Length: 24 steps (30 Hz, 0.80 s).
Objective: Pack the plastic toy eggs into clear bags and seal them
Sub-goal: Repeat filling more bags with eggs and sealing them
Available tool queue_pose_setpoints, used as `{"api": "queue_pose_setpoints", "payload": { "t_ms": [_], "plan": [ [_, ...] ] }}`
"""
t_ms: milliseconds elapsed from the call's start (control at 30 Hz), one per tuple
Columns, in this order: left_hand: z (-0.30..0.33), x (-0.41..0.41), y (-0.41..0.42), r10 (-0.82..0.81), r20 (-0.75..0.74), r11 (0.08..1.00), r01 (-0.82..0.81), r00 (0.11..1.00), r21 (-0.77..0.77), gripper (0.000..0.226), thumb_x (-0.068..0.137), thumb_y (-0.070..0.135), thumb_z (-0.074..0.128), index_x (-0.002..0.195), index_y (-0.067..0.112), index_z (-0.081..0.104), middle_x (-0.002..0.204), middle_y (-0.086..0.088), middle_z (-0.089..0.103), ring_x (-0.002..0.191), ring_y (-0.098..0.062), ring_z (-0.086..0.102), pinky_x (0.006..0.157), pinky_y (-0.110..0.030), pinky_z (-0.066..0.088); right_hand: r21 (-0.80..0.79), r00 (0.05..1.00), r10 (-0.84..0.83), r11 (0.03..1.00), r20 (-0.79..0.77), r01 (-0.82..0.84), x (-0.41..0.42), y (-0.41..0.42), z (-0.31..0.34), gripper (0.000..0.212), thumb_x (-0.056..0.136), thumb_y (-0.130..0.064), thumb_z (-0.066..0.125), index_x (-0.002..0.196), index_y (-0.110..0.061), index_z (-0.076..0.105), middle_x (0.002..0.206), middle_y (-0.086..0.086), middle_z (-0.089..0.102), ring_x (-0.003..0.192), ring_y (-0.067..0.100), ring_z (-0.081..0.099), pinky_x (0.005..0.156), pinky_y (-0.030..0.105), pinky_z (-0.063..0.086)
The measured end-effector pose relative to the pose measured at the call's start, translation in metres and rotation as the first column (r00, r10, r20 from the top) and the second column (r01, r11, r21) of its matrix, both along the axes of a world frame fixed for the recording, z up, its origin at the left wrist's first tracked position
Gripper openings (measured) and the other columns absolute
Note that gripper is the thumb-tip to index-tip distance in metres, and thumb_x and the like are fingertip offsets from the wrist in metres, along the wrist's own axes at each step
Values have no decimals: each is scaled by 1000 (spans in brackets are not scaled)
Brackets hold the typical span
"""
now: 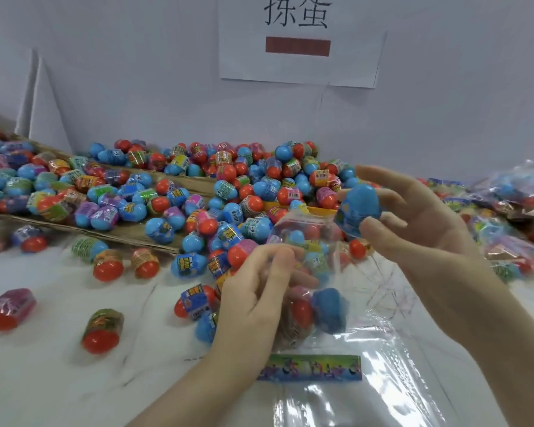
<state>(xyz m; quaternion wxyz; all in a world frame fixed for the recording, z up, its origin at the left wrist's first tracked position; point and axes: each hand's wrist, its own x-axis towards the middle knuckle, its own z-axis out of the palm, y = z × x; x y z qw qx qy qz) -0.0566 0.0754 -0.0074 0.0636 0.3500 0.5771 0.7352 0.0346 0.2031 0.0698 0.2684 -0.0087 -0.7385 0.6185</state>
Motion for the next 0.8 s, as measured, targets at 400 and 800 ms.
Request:
{"api": "queue_pose_setpoints", "payload": {
  "t_ms": [400,800],
  "plan": [
    [-3,8,-2,-14,-256,996,-10,967,-92,24,89,43,38,91,33,59,81,12,70,67,2,65,58,-6,45,649,923,-298,658,-242,382,4,-26,5,20,69,-48,62,87,-44,55,89,-28,58,89,9,47,73,5,32],
    [-3,12,-5,-151,-207,967,101,967,-233,43,78,65,44,105,34,57,80,0,68,71,-15,62,66,-31,51,562,968,-202,823,152,83,12,-16,5,30,46,-48,70,75,-41,65,82,-34,61,78,-19,52,65,-7,32]
  ]
}}
